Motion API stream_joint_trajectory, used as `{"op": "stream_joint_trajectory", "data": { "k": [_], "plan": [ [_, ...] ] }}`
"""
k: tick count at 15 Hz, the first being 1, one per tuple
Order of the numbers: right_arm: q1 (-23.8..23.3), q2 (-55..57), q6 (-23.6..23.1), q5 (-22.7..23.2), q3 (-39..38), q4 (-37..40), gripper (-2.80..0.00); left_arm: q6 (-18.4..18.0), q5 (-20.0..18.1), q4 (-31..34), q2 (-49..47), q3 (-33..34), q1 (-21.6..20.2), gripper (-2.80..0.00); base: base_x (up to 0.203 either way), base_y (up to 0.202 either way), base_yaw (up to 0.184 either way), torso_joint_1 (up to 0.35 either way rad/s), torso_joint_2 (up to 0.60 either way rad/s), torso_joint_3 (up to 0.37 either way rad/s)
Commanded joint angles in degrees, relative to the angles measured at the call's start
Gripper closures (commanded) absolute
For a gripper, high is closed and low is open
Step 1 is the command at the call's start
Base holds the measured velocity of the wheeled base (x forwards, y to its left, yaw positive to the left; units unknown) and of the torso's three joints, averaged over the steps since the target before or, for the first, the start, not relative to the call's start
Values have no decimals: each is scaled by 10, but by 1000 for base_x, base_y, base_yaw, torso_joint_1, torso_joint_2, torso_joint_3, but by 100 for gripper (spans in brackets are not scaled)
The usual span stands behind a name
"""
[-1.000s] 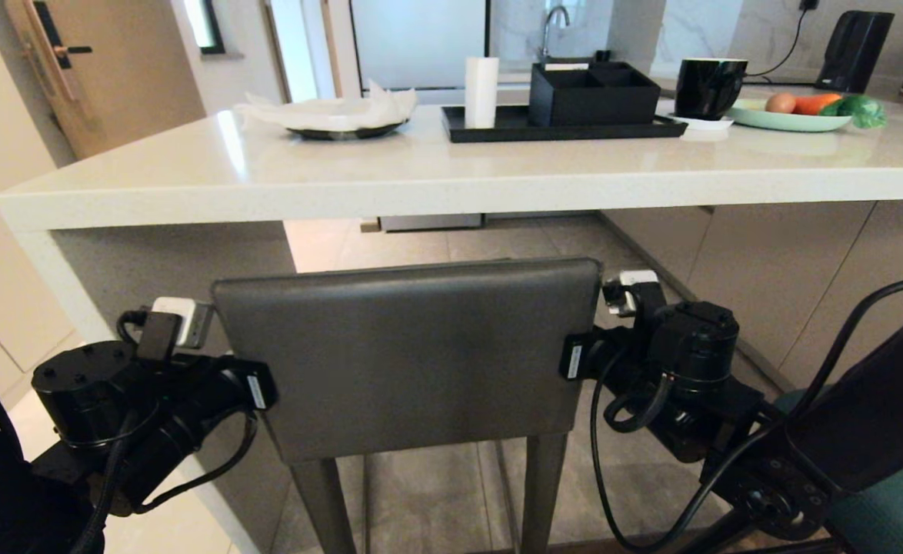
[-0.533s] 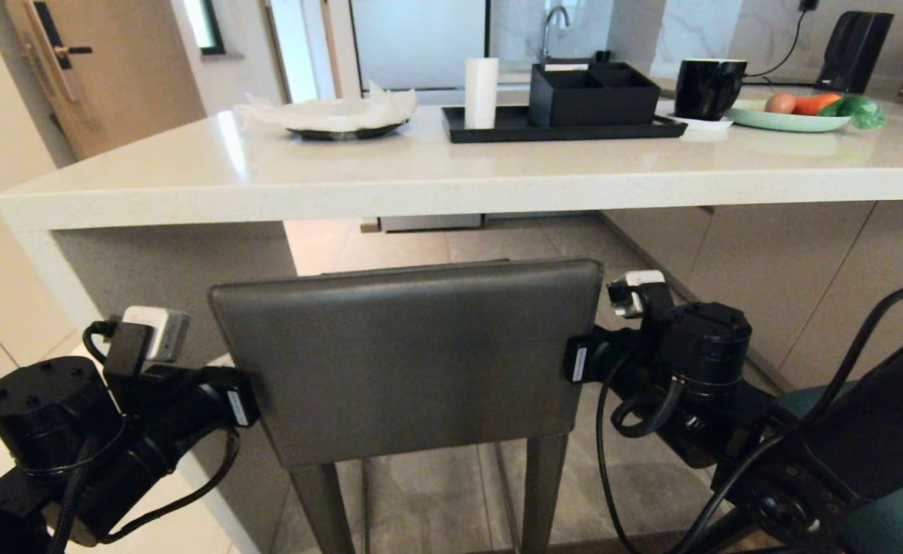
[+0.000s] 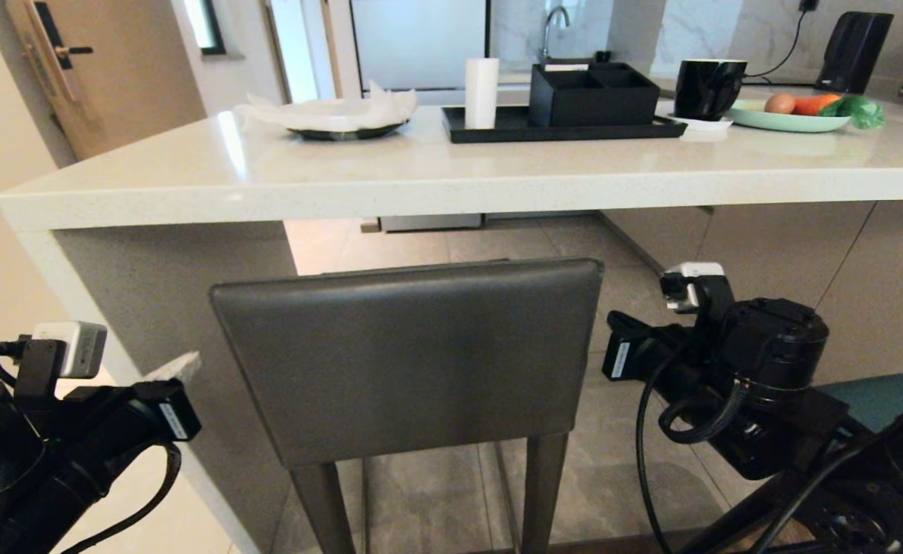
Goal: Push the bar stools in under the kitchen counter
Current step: Push the gray chair back under the dining table, then push the blue chair back under the dining table
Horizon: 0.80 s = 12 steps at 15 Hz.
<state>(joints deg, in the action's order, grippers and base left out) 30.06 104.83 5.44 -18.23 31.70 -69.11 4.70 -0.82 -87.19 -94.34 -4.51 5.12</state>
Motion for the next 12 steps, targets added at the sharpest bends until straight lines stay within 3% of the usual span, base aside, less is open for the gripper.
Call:
{"op": "stream_joint_trajectory", "data": {
  "k": [1,4,6,8,12],
  "plan": [
    [0,-41,-1,-9,-11,5,0,5,0,-5,24,12,0,0,0,0,0,0,0,0],
    [-18,-140,-2,-26,-40,63,0,16,2,-4,77,29,3,0,0,0,0,0,0,0],
    [-36,-221,-2,-38,-68,122,0,16,3,35,127,29,3,0,0,0,0,0,0,0],
    [-60,-306,-2,-50,-109,174,0,16,5,115,195,24,2,0,0,0,0,0,0,0],
    [-151,-447,-3,-59,-162,248,0,16,7,353,368,-5,-2,0,0,0,0,0,0,0]
  ]
}}
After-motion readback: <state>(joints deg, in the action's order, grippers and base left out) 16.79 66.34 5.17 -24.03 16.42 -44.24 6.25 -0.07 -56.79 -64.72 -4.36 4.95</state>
